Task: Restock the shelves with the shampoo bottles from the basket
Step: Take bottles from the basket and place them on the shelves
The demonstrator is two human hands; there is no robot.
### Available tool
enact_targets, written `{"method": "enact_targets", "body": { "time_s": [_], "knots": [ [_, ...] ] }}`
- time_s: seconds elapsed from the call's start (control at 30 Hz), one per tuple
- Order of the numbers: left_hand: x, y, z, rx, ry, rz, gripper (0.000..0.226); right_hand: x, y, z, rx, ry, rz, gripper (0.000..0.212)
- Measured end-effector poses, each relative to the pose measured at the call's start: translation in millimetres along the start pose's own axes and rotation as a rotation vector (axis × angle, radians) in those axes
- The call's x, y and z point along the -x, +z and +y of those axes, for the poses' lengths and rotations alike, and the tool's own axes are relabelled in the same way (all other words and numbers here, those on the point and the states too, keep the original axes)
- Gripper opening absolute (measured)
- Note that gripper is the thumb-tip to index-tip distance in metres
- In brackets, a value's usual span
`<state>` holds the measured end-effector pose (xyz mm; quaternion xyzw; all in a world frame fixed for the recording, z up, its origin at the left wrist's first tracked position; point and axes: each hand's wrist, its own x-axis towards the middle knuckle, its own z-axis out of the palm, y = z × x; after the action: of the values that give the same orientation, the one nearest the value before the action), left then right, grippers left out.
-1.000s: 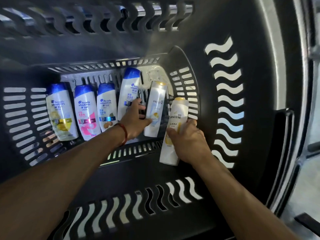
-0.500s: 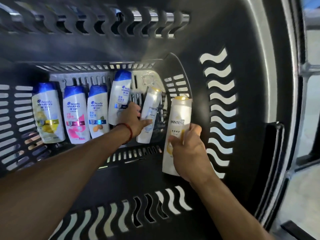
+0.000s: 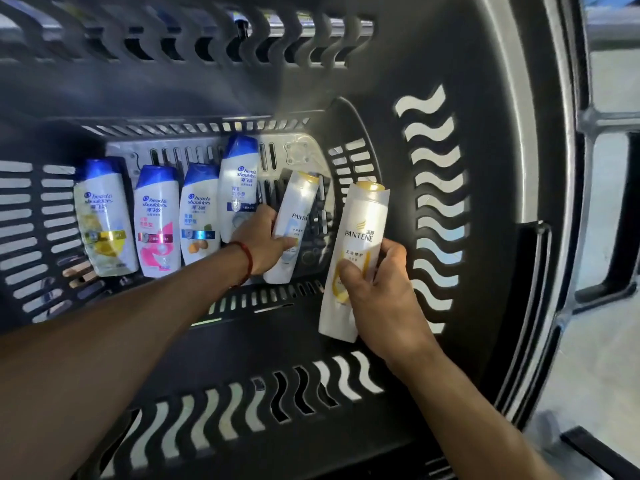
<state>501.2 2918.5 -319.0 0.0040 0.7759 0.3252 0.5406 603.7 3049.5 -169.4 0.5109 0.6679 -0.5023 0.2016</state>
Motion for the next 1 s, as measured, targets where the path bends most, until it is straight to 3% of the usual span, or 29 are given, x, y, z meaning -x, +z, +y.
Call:
{"method": "enact_targets", "body": {
  "time_s": [0.3,0.57,0.7,1.0],
  "knots": [
    [80.4,-44.7,15.6,0.122,0.118,-0.045,0.035,48.2,-2.9,-34.9,-0.07,-0.105,-0.02,0.041],
    [261.1,-124.8,83.9,0.403,0.116,-0.003,0.028,178.3,-15.5,-105.8,-0.245,-0.177,0.042,0.034],
    [358.0,-167.0,122.2,0.614,0.049,0.007,0.02,262.3,-26.2,-147.0,-0.266,-0.271,0.093,0.041],
    [546.1,-234.2,180.9,0.705,0.128,-0.017,0.024,432.7,-47.5,-215.8,-0.504,-0.425,0.091,0.037]
  ]
}}
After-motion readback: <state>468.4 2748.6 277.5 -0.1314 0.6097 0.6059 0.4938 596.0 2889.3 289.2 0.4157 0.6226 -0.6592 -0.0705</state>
